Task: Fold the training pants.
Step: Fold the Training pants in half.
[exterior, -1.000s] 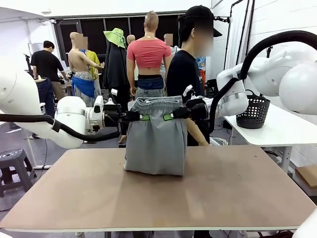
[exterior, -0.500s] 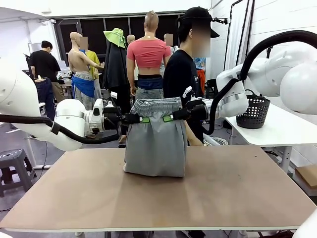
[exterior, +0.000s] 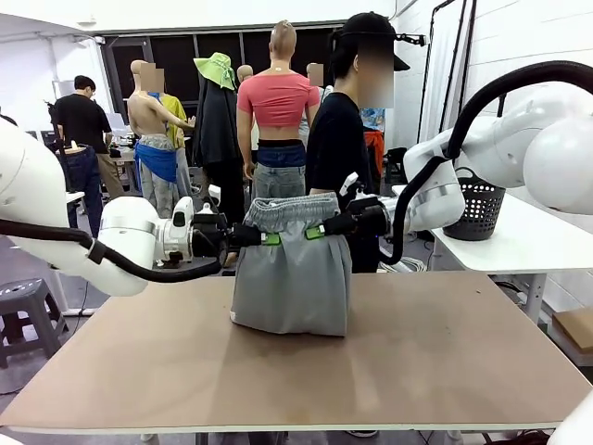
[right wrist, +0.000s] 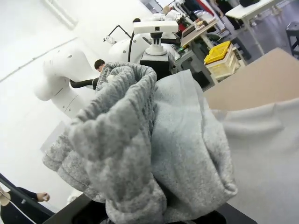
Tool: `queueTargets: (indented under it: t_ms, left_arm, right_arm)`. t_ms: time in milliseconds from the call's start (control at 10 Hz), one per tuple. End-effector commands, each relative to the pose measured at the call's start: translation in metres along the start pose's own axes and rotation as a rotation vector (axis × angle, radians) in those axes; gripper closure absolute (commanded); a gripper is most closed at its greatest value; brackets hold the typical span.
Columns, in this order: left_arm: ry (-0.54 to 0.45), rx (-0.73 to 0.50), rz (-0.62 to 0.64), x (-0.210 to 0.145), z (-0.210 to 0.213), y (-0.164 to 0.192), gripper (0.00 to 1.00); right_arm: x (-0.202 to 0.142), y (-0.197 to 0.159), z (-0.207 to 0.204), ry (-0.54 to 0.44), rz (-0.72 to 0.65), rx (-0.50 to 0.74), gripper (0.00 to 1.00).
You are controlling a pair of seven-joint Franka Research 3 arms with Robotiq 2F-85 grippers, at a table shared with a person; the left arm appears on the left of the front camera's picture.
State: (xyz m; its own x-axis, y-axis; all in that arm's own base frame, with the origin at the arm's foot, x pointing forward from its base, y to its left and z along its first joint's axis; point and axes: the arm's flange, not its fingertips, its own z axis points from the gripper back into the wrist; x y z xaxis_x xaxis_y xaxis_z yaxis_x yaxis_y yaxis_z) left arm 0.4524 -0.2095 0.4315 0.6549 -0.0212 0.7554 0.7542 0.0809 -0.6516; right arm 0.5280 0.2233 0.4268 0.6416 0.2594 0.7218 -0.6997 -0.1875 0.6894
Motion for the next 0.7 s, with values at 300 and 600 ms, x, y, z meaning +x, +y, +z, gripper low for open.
queueTargets:
  t_ms: [300,600]
  left_arm:
    - [0.050,-0.073,0.247,-0.058,0.015,-0.028,1.00]
    - [0.033,0.020,0.280,-0.060,0.026,0.005,1.00]
  right_arm:
    - [-0.064,-0.012,-0.020,0.007,-0.240,0.058,1.00]
    - [-0.080,-0.030,-0.030,0.011,-0.291,0.010,1.00]
